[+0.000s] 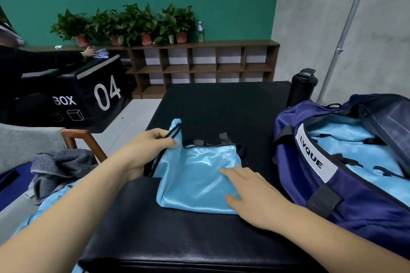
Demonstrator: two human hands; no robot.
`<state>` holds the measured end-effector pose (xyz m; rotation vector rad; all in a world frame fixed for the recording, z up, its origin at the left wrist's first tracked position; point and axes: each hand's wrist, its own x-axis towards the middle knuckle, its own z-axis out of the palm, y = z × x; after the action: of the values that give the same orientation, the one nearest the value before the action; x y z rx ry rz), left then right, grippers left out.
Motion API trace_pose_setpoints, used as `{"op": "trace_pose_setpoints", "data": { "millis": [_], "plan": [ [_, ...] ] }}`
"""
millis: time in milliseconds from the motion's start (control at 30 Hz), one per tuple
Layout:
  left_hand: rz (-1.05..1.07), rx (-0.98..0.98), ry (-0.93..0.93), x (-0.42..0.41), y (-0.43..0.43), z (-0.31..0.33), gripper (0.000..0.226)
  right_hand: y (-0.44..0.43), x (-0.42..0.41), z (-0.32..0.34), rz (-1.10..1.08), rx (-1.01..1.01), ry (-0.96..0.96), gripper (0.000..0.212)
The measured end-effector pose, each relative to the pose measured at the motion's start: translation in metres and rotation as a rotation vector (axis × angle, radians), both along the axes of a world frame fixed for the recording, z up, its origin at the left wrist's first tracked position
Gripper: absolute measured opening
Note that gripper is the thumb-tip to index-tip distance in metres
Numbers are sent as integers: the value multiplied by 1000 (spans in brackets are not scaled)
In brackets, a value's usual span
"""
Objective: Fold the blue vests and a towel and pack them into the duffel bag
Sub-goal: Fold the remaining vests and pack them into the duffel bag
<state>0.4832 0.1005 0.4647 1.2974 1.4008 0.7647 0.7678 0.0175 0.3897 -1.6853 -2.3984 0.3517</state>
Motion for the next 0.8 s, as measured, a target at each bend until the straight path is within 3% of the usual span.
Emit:
{"op": "trace_pose_setpoints", "data": {
  "millis": [133, 333, 500, 567, 667, 733, 800],
  "plan": [
    [-100, 44, 9, 37, -6, -9, 45, 0, 0, -3, -1, -18, 4, 66],
    [-183, 74, 170, 78, -11, -34, 44, 3, 3, 3, -120, -12, 118, 59],
    [-319, -78, 24, 86, -26, -31, 51, 2, 8, 4, -186, 68, 205, 50],
    [-358, -43, 25, 79, -31, -23, 45, 2, 10, 2, -174, 91, 226, 47],
    [-470, 214, 340, 59, -33, -20, 31, 4, 10, -1, -78, 115, 209, 41],
    [-573, 362, 569, 45, -34, -21, 32, 4, 9, -3, 25, 144, 172, 37],
    [-625, 425, 675, 34, -38, -23, 42, 3, 8, -2, 102, 155, 158, 35]
  ]
}}
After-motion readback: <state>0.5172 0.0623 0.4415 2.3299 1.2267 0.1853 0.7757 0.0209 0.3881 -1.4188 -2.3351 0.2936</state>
